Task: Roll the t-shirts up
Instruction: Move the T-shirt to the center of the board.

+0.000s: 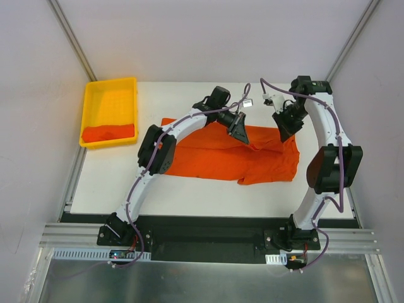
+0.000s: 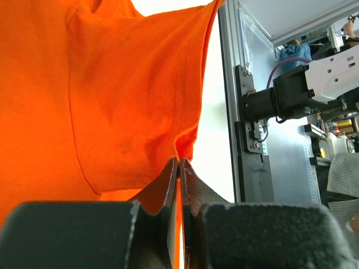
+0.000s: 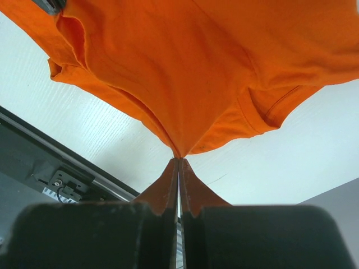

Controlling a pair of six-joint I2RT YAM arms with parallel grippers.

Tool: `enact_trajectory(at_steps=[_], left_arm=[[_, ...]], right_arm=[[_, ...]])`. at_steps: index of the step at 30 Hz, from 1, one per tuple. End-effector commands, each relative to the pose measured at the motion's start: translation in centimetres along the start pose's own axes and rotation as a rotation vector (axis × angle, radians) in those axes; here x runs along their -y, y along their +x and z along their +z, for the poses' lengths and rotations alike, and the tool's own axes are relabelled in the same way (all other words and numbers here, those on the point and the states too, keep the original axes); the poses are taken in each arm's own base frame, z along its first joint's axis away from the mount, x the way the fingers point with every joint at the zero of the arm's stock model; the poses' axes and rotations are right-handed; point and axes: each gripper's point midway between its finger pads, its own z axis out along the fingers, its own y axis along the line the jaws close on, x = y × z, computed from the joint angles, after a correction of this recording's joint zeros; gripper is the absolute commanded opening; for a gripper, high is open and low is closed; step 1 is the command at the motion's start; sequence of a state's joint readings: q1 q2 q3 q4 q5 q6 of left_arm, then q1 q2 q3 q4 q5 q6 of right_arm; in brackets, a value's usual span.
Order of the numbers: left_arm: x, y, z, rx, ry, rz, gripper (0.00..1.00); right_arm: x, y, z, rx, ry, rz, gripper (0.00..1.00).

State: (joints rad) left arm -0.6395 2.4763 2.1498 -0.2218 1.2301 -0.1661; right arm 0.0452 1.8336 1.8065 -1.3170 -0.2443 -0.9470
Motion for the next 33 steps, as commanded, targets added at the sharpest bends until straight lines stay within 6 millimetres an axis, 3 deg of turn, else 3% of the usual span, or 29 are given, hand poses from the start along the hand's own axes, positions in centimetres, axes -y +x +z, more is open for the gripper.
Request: enact_trajectory(at_steps=[1, 6, 10, 11, 12, 14, 17, 19, 20, 22, 25, 27, 29, 30, 33], left_arm=[[3.8, -1.6, -1.3, 0.013, 0.057, 0.064, 0.00], [3.6, -1.0, -1.4, 0.009, 0.053, 0.051, 0.00], [4.0, -0.9, -1.8, 0.009, 0.060, 0.037, 0.00], [4.0, -0.6, -1.8, 0.006, 0.061, 0.019, 0.04], [4.5, -0.6, -2.2, 0.003, 0.081, 0.000, 0.12], [5.0, -0.9, -4.1, 0.017, 0.094, -0.050, 0.25], [6.4, -2.1, -8.1, 0.068, 0.085, -0.066, 0.39], [5.9, -2.4, -10.8, 0.114, 0.030, -0.084, 0.40], [6.6, -2.9, -11.9, 0.135, 0.003, -0.067, 0.40], [4.9, -2.2, -13.5, 0.156, -0.121, -0.103, 0.40], [1.3, -1.4, -16.2, 0.133, -0.369, -0.022, 0.41], [-0.9, -0.6, -17.9, 0.108, -0.487, -0.026, 0.41], [-3.1, -0.1, -19.6, 0.086, -0.604, -0.032, 0.41], [-4.1, 0.2, -20.6, 0.071, -0.649, -0.015, 0.41], [-7.1, 1.4, -23.4, 0.038, -0.773, -0.026, 0.39]], right_arm=[[-5.3, 5.8, -2.9, -0.223, -0.141, 0.052, 0.01], [-5.8, 6.1, -2.6, -0.232, -0.166, 0.050, 0.01], [-6.5, 7.5, -2.7, -0.261, -0.194, 0.004, 0.01], [-6.9, 8.3, -2.4, -0.285, -0.218, -0.007, 0.02], [-7.4, 8.9, -2.5, -0.299, -0.246, -0.029, 0.10], [-8.2, 10.1, -2.7, -0.311, -0.253, -0.083, 0.28], [-8.5, 10.3, -3.3, -0.261, -0.242, -0.185, 0.39], [-8.0, 9.2, -3.7, -0.206, -0.240, -0.204, 0.43], [-7.2, 8.6, -3.4, -0.185, -0.254, -0.161, 0.43], [-5.7, 5.9, -3.0, -0.087, -0.248, -0.060, 0.42], [-0.9, 3.9, -0.5, -0.054, -0.235, 0.142, 0.42], [2.8, 3.9, 1.6, -0.067, -0.219, 0.263, 0.41], [6.0, 3.7, 1.5, -0.026, -0.174, 0.392, 0.41], [6.8, 3.8, 2.8, -0.032, -0.203, 0.431, 0.41], [8.1, 4.0, 3.8, -0.017, -0.218, 0.468, 0.41]])
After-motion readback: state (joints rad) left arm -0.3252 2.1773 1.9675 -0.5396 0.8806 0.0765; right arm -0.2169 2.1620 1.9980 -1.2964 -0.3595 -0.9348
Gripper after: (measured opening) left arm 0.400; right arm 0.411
